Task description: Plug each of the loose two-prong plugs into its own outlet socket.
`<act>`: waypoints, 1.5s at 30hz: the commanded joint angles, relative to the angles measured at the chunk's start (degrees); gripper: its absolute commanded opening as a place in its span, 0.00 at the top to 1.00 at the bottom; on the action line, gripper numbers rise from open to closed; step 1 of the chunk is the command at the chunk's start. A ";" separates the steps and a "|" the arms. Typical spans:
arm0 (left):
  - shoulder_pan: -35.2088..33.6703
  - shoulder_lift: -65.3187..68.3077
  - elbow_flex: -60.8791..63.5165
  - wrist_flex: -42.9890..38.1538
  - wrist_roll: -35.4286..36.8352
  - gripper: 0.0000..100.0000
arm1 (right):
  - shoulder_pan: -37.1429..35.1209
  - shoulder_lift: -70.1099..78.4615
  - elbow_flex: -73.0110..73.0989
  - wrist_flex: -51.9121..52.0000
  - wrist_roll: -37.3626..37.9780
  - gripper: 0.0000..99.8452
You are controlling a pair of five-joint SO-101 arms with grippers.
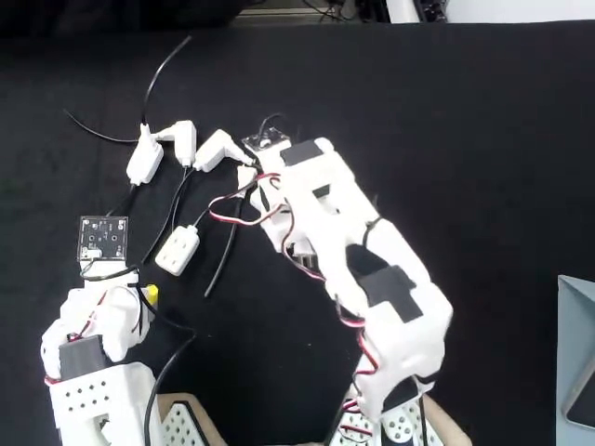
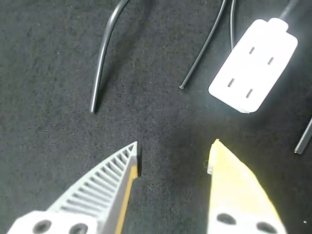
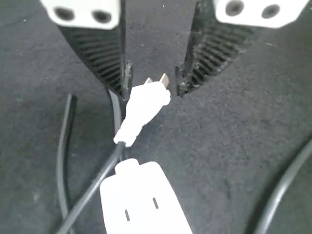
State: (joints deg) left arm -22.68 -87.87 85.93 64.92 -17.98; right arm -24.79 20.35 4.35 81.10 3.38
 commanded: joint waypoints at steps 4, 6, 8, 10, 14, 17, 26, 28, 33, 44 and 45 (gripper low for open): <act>0.75 -0.26 -0.22 -0.88 -0.62 0.76 | -0.53 7.34 -9.80 1.93 -2.29 0.85; 0.75 -0.26 -0.22 -0.88 -0.62 0.76 | -0.53 8.57 -12.53 4.13 -2.29 0.85; 0.75 -0.26 -0.22 -0.88 -0.62 0.76 | -0.35 9.36 -14.46 5.89 -2.29 0.86; 0.75 -0.26 -0.22 -0.88 -0.62 0.76 | -0.35 9.80 -15.08 6.24 -2.02 0.89; 0.75 -0.26 -0.22 -0.88 -0.62 0.76 | 0.35 10.59 -15.52 5.89 -1.85 0.98; 0.75 -0.26 -0.22 -0.88 -0.62 0.76 | 1.85 10.33 -15.60 6.24 -1.85 0.99; 0.75 -0.26 -0.13 -0.88 -0.62 0.76 | 2.02 4.97 -14.90 10.64 0.44 0.99; 0.75 -0.26 -0.13 -0.88 -0.62 0.76 | 2.46 4.62 -14.11 11.60 1.32 0.99; 0.75 -0.26 -0.13 -0.88 -0.62 0.76 | 2.46 10.24 -13.14 9.76 0.97 0.98; 0.75 -0.26 -0.13 -0.88 -0.62 0.76 | 2.37 19.38 -19.65 9.23 0.88 0.99; 0.75 -0.26 -0.13 -0.88 -0.62 0.76 | 2.37 19.56 -19.74 9.23 0.88 0.99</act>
State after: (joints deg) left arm -22.68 -87.87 85.93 64.92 -17.98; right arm -23.21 39.25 -13.49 90.95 4.35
